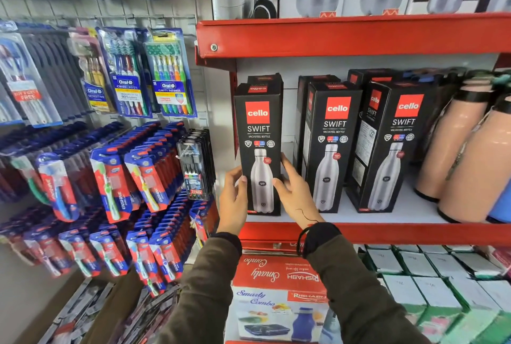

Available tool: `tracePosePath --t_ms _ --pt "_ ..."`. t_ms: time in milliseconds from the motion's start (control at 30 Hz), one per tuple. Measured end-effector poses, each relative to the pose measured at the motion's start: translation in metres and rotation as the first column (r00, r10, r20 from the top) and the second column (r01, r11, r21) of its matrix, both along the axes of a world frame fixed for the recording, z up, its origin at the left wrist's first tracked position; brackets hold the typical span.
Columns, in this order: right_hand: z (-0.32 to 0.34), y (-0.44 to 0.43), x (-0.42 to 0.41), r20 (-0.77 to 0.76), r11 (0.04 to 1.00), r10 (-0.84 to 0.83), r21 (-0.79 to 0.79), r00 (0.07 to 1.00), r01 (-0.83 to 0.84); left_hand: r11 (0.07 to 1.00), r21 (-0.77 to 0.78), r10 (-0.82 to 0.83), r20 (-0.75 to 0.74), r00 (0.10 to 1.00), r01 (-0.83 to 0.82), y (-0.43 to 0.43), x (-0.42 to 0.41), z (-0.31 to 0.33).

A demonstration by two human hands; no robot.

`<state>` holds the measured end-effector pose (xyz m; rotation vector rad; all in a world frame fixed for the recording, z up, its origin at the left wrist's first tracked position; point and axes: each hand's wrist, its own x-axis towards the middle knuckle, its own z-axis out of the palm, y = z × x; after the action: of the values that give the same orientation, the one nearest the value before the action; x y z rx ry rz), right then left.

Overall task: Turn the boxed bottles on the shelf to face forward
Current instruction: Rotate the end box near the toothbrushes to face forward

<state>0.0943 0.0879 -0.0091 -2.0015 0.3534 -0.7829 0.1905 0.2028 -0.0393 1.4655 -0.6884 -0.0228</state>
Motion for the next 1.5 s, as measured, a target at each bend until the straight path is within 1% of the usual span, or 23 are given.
tracePosePath --t_ms 233,400,533,733,933,1133,1233,1400,1467,1500 --pt "-0.001 -0.002 -0.002 -0.008 0.998 -0.056 0.003 0.998 0.056 1.0 0.017 0.004 -0.022 1.0 -0.003 -0.007 -0.004 0.003" --pt "0.001 -0.001 -0.004 0.007 0.992 -0.065 0.113 0.998 0.064 0.999 0.031 0.022 -0.075 0.997 -0.02 -0.007 -0.007 0.008" --pt "-0.001 -0.001 -0.005 0.027 0.987 -0.053 0.151 0.998 0.048 0.999 0.03 0.014 -0.104 0.994 -0.01 -0.003 -0.011 0.012" --pt "-0.002 0.003 -0.013 0.029 0.981 -0.045 0.191 0.999 0.038 1.0 -0.001 -0.022 -0.14 0.99 0.022 0.006 -0.022 0.013" --pt "-0.005 0.008 -0.027 0.028 0.975 -0.045 0.218 0.999 0.038 0.999 -0.038 -0.007 -0.191 0.982 0.0 0.013 -0.034 0.011" --pt "-0.007 0.011 -0.035 0.03 0.976 -0.025 0.218 0.999 0.017 0.999 -0.033 0.008 -0.194 0.981 -0.015 0.02 -0.04 0.009" --pt "-0.006 0.011 -0.037 0.035 0.976 -0.024 0.218 0.999 0.016 1.0 -0.015 0.018 -0.168 0.986 -0.021 0.02 -0.042 0.008" --pt "-0.006 0.011 -0.039 0.014 0.982 -0.026 0.189 1.0 0.023 0.997 0.024 0.075 -0.143 0.987 -0.072 0.018 -0.046 0.004" --pt "-0.005 0.009 -0.045 0.035 0.987 -0.058 0.149 0.998 0.052 0.987 -0.005 0.16 -0.118 0.98 -0.162 0.015 -0.054 0.002" --pt "-0.004 0.006 -0.05 0.073 0.989 -0.086 0.129 0.994 0.076 0.973 -0.038 0.223 -0.098 0.97 -0.227 0.014 -0.06 0.001"
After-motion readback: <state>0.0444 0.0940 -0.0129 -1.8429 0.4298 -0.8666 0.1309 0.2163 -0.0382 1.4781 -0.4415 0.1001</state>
